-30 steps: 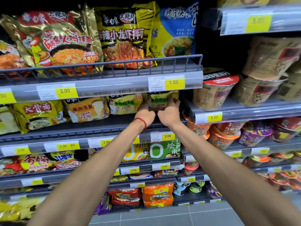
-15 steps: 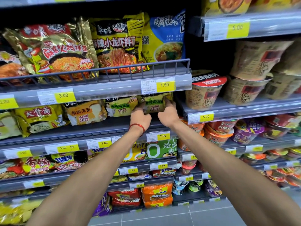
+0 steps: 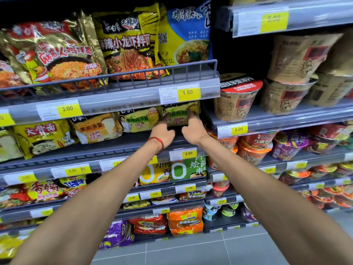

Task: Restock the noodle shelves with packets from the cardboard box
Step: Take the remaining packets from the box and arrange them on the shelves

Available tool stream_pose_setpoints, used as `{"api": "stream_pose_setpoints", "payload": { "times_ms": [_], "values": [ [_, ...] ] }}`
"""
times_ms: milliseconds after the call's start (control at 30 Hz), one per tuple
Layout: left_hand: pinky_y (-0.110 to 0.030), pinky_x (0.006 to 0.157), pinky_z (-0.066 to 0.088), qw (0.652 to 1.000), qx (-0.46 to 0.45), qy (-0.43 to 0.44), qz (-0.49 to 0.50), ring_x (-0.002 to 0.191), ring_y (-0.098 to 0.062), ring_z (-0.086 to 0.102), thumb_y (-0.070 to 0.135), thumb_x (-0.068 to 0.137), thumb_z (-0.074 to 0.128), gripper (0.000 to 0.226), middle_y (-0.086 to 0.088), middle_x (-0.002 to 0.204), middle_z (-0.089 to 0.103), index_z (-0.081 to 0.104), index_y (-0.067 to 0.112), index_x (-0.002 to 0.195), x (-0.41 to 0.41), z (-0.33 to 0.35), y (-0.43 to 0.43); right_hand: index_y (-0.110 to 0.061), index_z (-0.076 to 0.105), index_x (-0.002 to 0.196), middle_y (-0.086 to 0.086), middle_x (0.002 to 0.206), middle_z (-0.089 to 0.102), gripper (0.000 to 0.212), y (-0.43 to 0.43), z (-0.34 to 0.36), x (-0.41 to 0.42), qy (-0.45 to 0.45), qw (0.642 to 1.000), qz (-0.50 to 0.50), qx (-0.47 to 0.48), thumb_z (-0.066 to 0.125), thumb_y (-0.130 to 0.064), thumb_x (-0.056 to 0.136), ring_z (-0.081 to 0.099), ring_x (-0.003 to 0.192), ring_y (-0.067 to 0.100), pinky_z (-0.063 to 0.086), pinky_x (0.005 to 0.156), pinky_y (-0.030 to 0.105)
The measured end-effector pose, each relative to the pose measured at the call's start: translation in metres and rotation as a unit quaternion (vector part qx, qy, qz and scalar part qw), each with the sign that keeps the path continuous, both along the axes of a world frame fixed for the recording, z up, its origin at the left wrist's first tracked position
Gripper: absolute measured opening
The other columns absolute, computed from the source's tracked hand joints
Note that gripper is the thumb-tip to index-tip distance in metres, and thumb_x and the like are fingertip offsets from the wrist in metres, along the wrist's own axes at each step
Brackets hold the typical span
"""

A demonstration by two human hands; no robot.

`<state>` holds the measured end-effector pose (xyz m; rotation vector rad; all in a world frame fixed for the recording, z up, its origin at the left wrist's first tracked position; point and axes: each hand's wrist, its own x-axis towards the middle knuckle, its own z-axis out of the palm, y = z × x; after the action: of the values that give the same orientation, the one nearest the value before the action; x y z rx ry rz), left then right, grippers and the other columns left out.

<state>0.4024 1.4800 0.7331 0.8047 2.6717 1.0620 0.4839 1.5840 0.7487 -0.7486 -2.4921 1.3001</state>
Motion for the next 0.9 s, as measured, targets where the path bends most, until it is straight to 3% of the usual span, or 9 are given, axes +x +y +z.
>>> {"api": "stream_pose_setpoints", "payload": {
  "times_ms": [100,167,233,367,500,900],
  "values": [
    [-0.021,0.088,0.041,1.000,0.008,0.025,0.004,0.117,-0.031,0.057,0.009,0.092,0.057,0.059,-0.016,0.135,0.057,0.042,0.018,0.149,0.004,0.000,-0.010,0.002,0.060,0.102,0.023,0.117,0.057,0.018,-0.007,0.000,0.002,-0.007,0.999,-0.013,0.032,0.049,-0.002,0.088,0.056,0.104,0.038,0.046,0.084,0.036],
    [-0.023,0.080,0.042,0.999,0.000,0.041,0.014,0.106,-0.034,0.060,0.009,0.091,0.056,0.045,-0.018,0.116,0.063,0.055,0.012,0.136,0.009,0.003,-0.019,-0.006,0.051,0.086,0.019,0.111,0.052,0.005,-0.013,-0.003,0.007,-0.007,0.996,-0.019,0.086,0.050,-0.008,0.091,0.053,0.098,0.035,0.040,0.080,0.032],
    [-0.030,0.084,0.048,0.998,-0.015,0.067,0.015,0.106,-0.037,0.060,0.014,0.092,0.055,0.038,-0.018,0.111,0.065,0.059,0.010,0.130,0.011,0.006,-0.033,-0.006,0.055,0.098,0.018,0.113,0.053,0.009,-0.019,-0.005,0.016,0.005,0.989,-0.003,0.147,0.050,-0.012,0.094,0.053,0.103,0.036,0.040,0.085,0.035],
    [-0.046,0.095,0.050,0.984,-0.067,0.164,-0.024,0.118,-0.032,0.056,0.022,0.093,0.052,0.038,-0.011,0.127,0.061,0.056,0.017,0.131,0.015,0.017,-0.074,-0.010,0.064,0.122,0.011,0.121,0.059,0.030,-0.037,0.003,0.032,0.041,0.972,0.021,0.229,0.053,-0.016,0.094,0.052,0.117,0.029,0.040,0.100,0.036],
    [-0.043,0.096,0.050,0.966,-0.099,0.236,-0.050,0.124,-0.027,0.054,0.027,0.097,0.048,0.037,-0.002,0.137,0.058,0.055,0.023,0.133,0.020,0.034,-0.132,-0.012,0.067,0.115,0.007,0.117,0.062,0.027,-0.080,0.017,0.043,0.051,0.953,0.042,0.295,0.055,-0.024,0.094,0.052,0.116,0.026,0.047,0.097,0.041],
    [-0.039,0.076,0.052,0.904,-0.157,0.389,-0.084,0.102,-0.026,0.061,0.039,0.097,0.044,0.027,0.000,0.106,0.066,0.062,0.023,0.108,0.027,0.144,-0.341,-0.013,0.067,0.099,0.006,0.100,0.065,0.033,-0.273,0.108,0.053,0.111,0.893,0.077,0.429,0.048,-0.040,0.095,0.057,0.101,0.026,0.051,0.077,0.038]
  ]
}}
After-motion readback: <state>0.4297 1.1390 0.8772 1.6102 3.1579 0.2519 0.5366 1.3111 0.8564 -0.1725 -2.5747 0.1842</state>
